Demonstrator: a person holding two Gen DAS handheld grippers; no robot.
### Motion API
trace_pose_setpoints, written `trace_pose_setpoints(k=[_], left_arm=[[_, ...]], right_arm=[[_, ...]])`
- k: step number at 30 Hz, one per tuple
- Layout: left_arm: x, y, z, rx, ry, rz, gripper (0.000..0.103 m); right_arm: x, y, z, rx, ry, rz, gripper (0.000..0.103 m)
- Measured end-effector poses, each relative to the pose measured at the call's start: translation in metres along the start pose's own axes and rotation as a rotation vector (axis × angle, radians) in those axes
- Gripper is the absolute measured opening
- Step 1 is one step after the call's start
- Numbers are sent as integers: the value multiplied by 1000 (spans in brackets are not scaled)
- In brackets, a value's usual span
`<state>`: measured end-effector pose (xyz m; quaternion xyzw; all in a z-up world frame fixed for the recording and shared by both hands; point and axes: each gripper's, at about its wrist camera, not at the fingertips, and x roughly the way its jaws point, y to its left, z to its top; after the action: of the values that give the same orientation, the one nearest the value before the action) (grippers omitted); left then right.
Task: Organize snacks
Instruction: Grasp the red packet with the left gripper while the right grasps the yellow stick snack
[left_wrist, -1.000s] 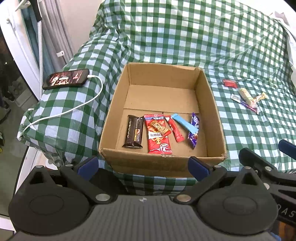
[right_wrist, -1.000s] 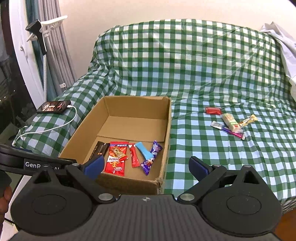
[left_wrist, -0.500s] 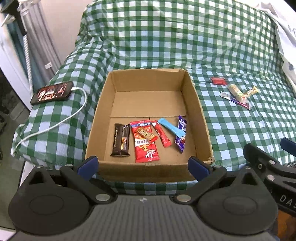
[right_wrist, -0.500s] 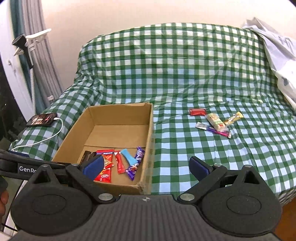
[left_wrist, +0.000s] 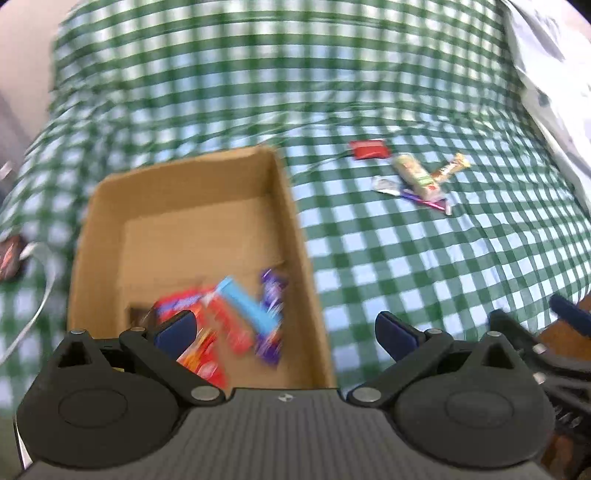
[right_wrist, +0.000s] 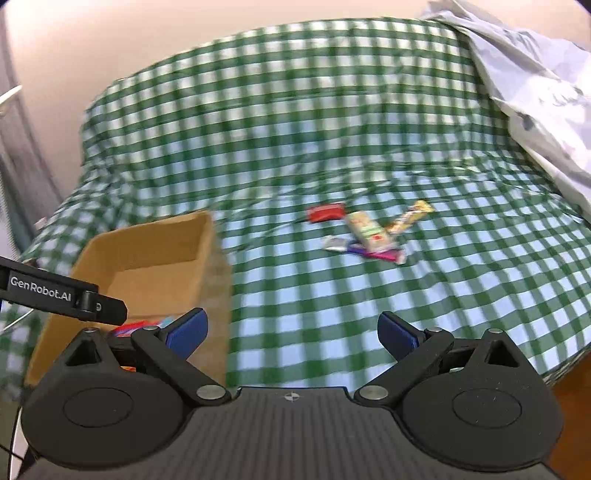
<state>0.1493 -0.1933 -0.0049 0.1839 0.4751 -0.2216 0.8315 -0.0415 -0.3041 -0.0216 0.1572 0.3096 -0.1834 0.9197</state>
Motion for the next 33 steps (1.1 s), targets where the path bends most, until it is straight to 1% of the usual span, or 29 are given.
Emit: trace_pose_setpoints(k=[4,8,12,15,18,21,23,25,27,28,29,30,31,32,33], left_arm=[[48,-35,42,63,5,28,103],[108,-67,91,77,20,42,103],[173,-94,135,140,5,81,103],[230,-110,170,232,14,82,103],[279,-122,199,326,-4,109,103],[318,-135,221,413,-6,90,103],[334,-143,233,448,-37,84,103],[346,-150,241,490,-57,67,103],[360,-159,247,542,-42,26,103],[361,-163,247,555,-44,25,103],[361,-163,248,561,-68,10,103],[360,-163,249,564,-84,-1,99],[359,-161,249,558,-80,-25,91],[357,-157,251,528,-56,-86,61],[354,-152,254,471,-19,-154,47]], right_arm=[[38,-44,25,32,-12,-68,98],[93,-95,49,123,-16,-139,98],[165,-143,70,206,6,-201,98],[225,-168,83,230,53,-214,98],[274,-178,93,212,86,-210,98],[321,-188,102,208,115,-214,98],[347,-194,104,223,141,-216,98],[365,-195,105,226,143,-217,98],[377,-192,107,200,142,-223,98],[381,-190,106,186,141,-224,96],[383,-188,106,171,141,-223,95],[383,-184,103,142,137,-232,90],[382,-180,101,110,128,-244,78],[379,-175,99,68,114,-247,68],[377,-173,98,42,104,-245,46]])
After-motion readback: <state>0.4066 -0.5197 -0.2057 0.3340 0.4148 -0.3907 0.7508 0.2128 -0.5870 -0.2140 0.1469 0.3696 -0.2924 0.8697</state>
